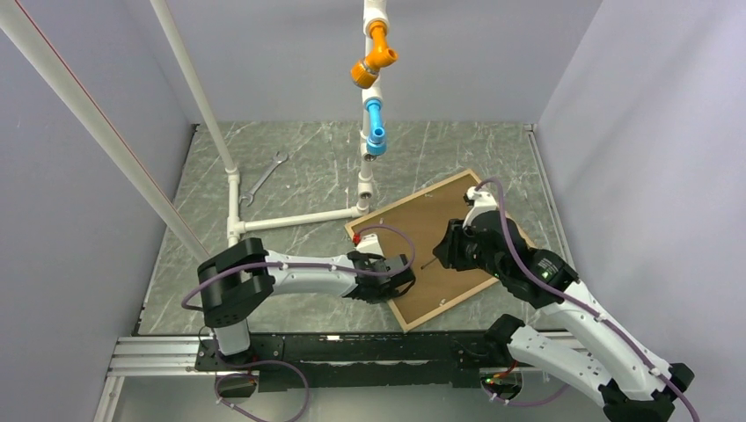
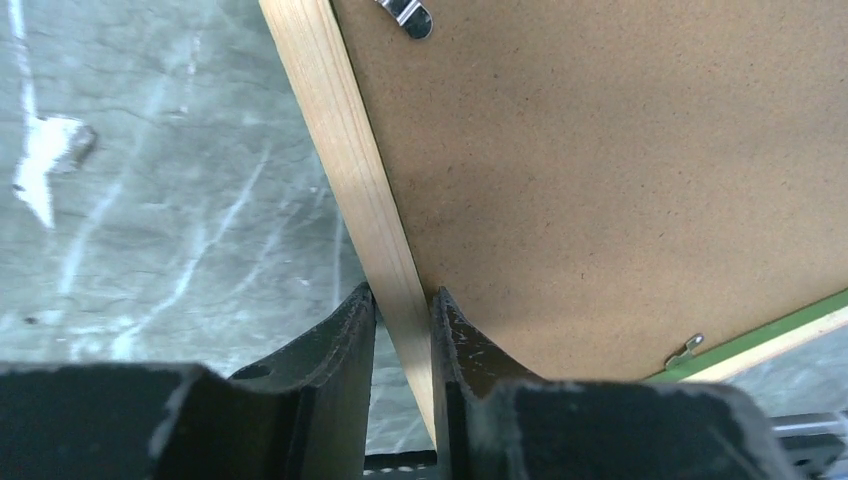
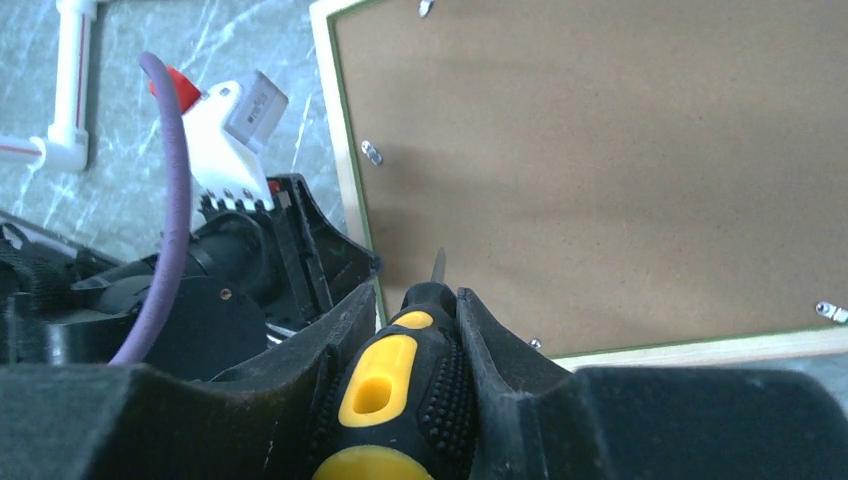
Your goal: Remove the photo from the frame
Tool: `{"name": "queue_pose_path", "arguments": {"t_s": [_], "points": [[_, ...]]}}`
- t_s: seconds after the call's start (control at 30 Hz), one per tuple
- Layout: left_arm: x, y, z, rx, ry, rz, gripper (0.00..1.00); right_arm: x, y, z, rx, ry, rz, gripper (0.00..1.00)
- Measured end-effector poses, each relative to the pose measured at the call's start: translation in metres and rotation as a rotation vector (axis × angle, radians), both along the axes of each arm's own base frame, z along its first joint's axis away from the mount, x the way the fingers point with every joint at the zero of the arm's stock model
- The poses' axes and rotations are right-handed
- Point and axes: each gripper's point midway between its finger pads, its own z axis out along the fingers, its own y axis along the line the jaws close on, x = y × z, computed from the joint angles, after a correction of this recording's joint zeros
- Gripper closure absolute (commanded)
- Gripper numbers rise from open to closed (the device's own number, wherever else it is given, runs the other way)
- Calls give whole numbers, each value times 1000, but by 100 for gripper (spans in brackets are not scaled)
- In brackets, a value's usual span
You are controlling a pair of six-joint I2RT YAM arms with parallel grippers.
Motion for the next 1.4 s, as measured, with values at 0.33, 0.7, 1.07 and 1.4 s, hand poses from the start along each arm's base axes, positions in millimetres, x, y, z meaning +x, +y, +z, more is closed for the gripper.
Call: {"name": "queue_pose_path", "arguments": {"t_s": [0.33, 0.7, 1.07, 1.4], "points": [[-4, 39, 0, 87, -83, -71, 100, -26, 32, -52, -92, 167, 202, 100], [-6, 74, 0, 134, -131, -85, 100, -53, 40, -79, -318, 223, 191, 100], [-6, 74, 0, 141, -141, -89, 100, -62, 36, -81, -372, 263, 187, 100], [-6, 73, 0, 140, -145, -92, 100, -76, 53, -78, -316, 300, 276, 100]]}}
